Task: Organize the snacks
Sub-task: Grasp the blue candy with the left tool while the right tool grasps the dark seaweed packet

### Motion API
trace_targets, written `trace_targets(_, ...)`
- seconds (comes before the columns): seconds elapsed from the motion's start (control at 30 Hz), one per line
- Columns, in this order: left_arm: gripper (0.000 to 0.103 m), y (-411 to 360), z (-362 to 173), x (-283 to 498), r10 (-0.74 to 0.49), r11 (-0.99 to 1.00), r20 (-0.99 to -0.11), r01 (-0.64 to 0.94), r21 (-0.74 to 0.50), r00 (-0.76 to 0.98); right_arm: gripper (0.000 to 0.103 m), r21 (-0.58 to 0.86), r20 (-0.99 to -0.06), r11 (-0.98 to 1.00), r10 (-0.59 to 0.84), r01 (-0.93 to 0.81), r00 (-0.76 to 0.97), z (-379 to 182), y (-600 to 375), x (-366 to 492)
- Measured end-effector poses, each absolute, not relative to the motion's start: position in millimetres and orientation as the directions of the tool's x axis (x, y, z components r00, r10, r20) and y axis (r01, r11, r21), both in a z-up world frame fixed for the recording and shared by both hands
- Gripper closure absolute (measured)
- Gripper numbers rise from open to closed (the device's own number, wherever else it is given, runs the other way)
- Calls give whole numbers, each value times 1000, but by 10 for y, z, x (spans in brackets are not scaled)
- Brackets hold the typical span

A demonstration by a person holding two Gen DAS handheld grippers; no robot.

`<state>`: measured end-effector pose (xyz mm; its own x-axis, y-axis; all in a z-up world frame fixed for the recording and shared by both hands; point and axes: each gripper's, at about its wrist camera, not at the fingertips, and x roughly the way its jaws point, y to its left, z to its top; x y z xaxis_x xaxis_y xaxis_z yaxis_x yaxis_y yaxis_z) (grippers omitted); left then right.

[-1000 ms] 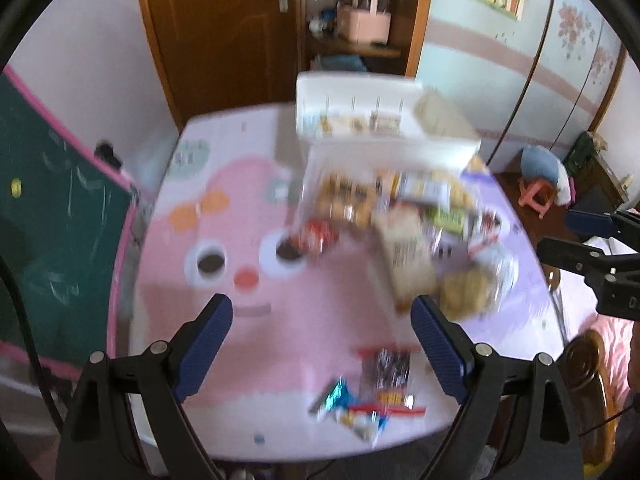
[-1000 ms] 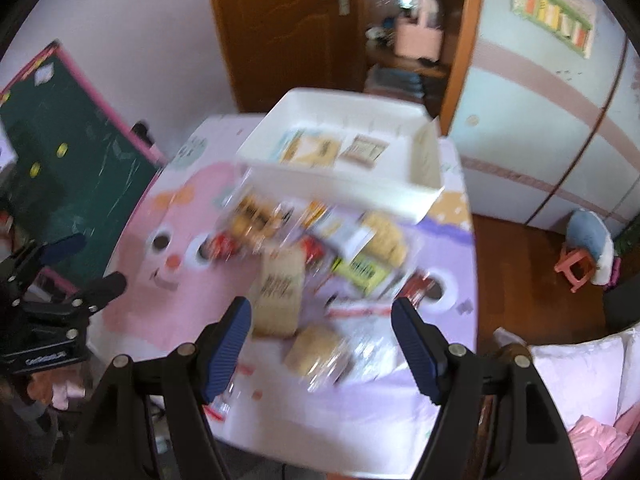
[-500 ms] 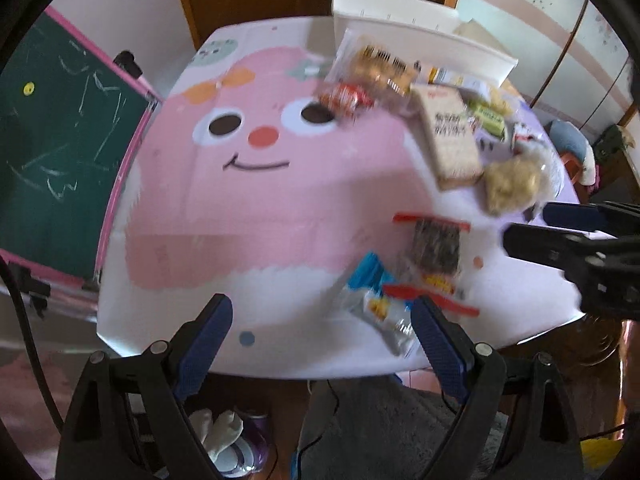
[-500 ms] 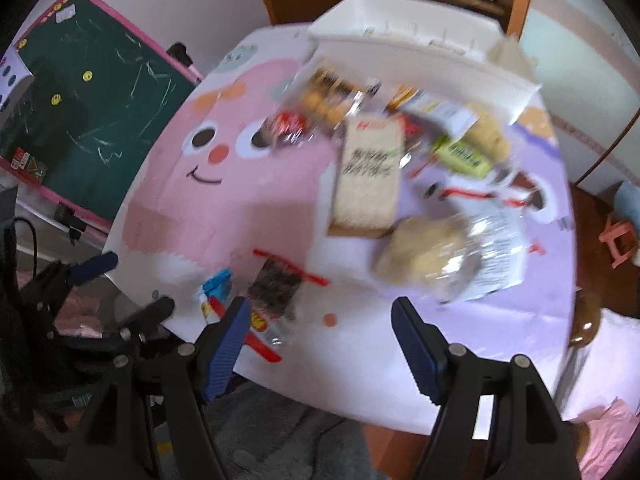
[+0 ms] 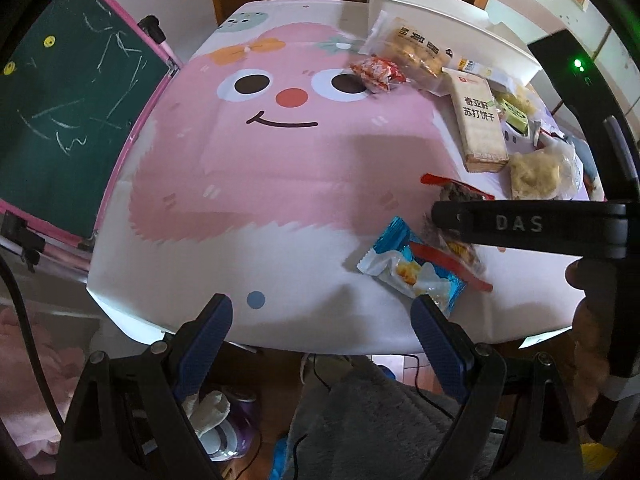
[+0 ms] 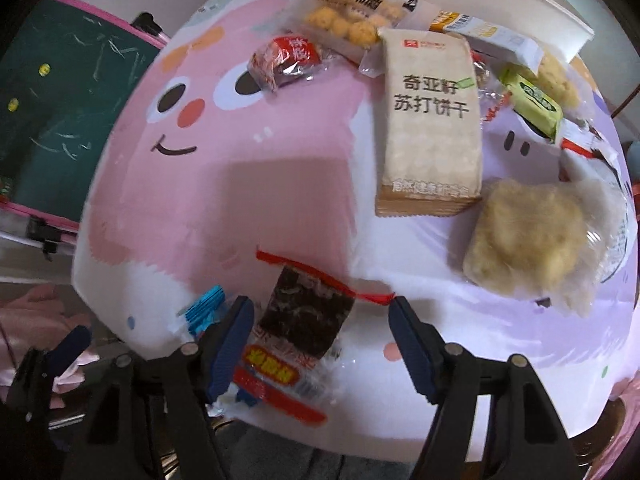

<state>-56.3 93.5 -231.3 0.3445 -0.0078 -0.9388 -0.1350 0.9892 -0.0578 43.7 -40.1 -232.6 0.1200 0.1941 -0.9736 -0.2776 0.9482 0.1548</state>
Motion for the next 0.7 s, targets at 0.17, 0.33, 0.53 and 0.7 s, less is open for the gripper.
trace_targets(0.17,13,890,-2337,-504,-52,986,-941,-133,-101,333,56,92,-975,937,153,-337,159,-2267,-266,476)
trace_targets(0.33,13,748,-2387,-387,-132,979,-946,-113,-172,295,62,74,-972,934,146,-350,185,-2242,-336,600)
trace_targets(0.53,13,533,-2549,-172,-202,961,-955,-145,-236,216,62,92,-972,940,157,-329,177,-2251,-492,765)
trace_targets(0.7,19,459,-2668,-25,-191,950,-965,-215,-228,178,62,107,-970,941,169,-321,172,-2244,-607,849)
